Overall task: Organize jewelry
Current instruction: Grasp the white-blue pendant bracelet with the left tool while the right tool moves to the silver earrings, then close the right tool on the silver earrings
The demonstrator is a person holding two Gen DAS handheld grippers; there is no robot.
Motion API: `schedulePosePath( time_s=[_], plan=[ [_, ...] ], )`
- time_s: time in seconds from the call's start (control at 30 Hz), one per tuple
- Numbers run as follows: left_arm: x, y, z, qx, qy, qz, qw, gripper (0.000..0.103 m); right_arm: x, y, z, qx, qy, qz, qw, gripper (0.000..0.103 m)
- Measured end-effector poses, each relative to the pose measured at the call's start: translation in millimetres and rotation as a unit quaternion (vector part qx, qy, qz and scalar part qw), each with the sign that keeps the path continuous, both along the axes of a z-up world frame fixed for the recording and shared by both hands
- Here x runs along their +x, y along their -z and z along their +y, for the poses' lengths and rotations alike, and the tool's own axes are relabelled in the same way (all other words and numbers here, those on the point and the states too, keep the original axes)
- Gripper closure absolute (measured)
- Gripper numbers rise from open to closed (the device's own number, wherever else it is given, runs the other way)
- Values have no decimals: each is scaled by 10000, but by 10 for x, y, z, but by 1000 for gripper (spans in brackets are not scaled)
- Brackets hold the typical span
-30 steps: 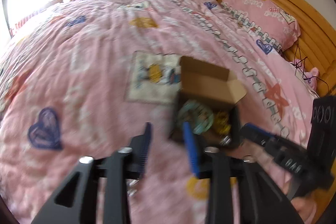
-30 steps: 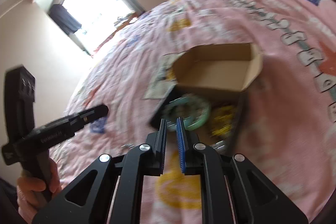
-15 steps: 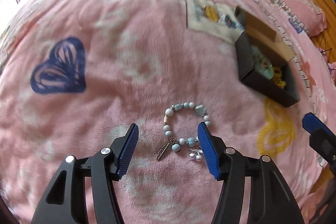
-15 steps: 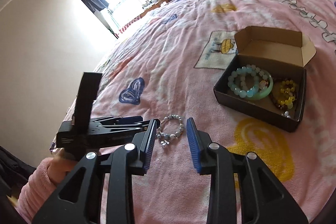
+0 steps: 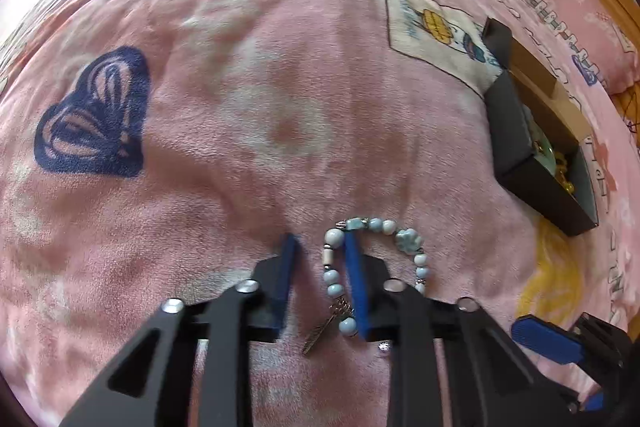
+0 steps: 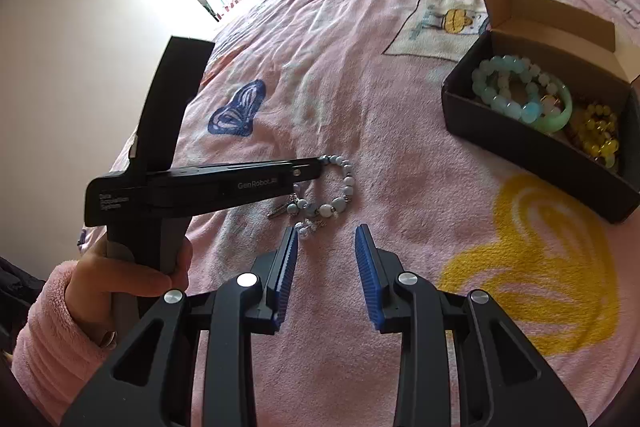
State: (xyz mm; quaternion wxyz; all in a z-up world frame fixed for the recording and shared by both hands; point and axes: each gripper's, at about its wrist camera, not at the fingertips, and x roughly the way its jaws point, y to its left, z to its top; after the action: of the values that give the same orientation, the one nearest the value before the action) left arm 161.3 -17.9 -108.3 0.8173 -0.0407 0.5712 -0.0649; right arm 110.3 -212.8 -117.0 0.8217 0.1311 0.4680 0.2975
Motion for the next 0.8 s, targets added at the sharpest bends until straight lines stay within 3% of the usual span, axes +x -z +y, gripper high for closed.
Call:
schedulePosePath(
  time_s=[0.13,0.37,0.47,0.67,0.8],
  plan=[
    [-63,-17,53,112,56,-68,9999,92,14,35,21,-25,13,-4,10000,72],
    [-240,-180,163,384,38,-204,9990,92,-112,164,415,-807,-387,-621,9940,72],
    [-258,-238,242,480,-2,-222,9986,92,-138,215,532,-1028,-368,-766,9911,60],
    [-270,-246,381,531,-121,-207,9983,92,-31,271,638,-881,-362,-803,9922,56],
    [-271,-210,396,483,-131,-145,9986,92,24,381,793,-1162,-391,-810,9891,59]
  ],
)
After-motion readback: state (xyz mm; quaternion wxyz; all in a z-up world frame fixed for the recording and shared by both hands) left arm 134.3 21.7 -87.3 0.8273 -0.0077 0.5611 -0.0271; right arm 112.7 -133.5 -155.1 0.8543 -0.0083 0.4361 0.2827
